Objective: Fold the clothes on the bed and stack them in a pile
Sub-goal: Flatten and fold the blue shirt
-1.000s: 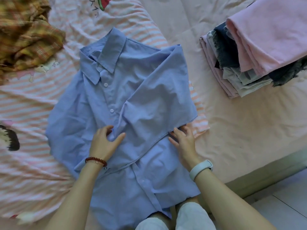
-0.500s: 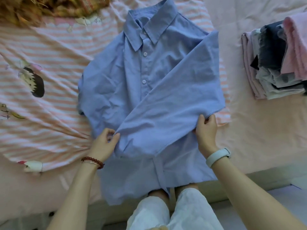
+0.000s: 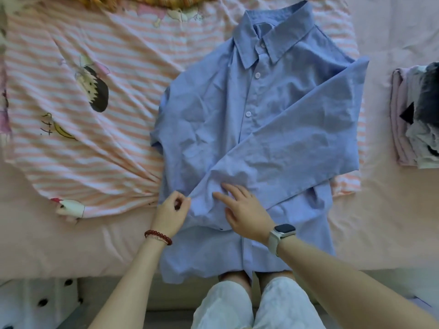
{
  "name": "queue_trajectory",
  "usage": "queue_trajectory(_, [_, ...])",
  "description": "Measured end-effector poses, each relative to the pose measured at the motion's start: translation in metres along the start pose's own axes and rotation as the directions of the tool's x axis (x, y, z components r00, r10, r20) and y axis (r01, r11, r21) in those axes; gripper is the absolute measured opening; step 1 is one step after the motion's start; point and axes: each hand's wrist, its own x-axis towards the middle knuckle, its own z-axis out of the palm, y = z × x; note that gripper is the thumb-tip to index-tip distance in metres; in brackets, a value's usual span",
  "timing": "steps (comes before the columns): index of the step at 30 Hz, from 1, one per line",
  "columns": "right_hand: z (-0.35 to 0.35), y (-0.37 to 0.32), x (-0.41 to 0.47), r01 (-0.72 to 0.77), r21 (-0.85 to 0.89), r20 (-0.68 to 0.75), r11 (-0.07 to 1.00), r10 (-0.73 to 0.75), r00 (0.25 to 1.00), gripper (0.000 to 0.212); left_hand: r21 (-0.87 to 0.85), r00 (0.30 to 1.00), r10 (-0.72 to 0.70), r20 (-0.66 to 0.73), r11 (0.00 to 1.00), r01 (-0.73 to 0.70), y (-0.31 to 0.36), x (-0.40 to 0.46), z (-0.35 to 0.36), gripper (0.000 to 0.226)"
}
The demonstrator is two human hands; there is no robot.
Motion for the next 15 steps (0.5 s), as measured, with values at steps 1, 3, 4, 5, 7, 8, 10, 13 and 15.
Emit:
queue_trajectory(1, [0.006, -0.003, 0.004, -0.001, -0.064, 0.062, 0.998, 0.005, 0.998, 0.049, -0.107, 0.995, -0.029, -0.099, 0.994, 0.019, 0.000, 0.002, -0.005, 0.023])
queue_trajectory(3, [0.015, -0.007, 0.012, -0.040, -0.124, 0.125, 0.992, 0.055, 0.991, 0.049, -0.187, 0.951, -0.094, -0.294, 0.982, 0.039, 0.001, 0.015, -0.017, 0.010])
queue_trajectory(4, [0.016, -0.010, 0.016, -0.067, -0.116, 0.126, 0.991, 0.081, 0.989, 0.049, -0.229, 0.925, -0.149, -0.349, 0.971, 0.070, 0.002, 0.027, -0.024, 0.011])
queue_trajectory(5, [0.015, -0.013, 0.019, -0.087, -0.077, 0.092, 0.993, 0.094, 0.991, 0.047, -0.297, 0.906, -0.213, -0.365, 0.949, 0.103, 0.005, 0.040, -0.030, 0.018])
queue_trajectory(7, [0.008, -0.021, 0.026, -0.098, 0.097, -0.066, 0.990, 0.105, 0.992, 0.041, -0.424, 0.909, -0.281, -0.309, 0.896, 0.133, 0.016, 0.065, -0.040, 0.027])
queue_trajectory(8, [0.002, -0.025, 0.030, -0.098, 0.235, -0.144, 0.967, 0.135, 0.980, 0.036, -0.439, 0.922, -0.257, -0.288, 0.892, 0.112, 0.025, 0.073, -0.042, 0.027])
queue_trajectory(10, [-0.016, -0.034, 0.041, -0.126, 0.563, -0.194, 0.817, 0.279, 0.941, 0.030, -0.425, 0.948, -0.129, -0.292, 0.905, -0.007, 0.045, 0.076, -0.038, 0.022])
queue_trajectory(13, [-0.049, -0.040, 0.062, -0.118, 0.886, -0.104, 0.448, 0.442, 0.891, 0.030, -0.250, 0.959, 0.206, -0.196, 0.935, -0.251, 0.063, 0.053, -0.030, 0.014])
queue_trajectory(15, [-0.065, -0.038, 0.076, -0.092, 0.942, -0.070, 0.322, 0.458, 0.886, 0.038, -0.124, 0.887, 0.457, -0.067, 0.878, -0.462, 0.057, 0.033, -0.024, 0.018])
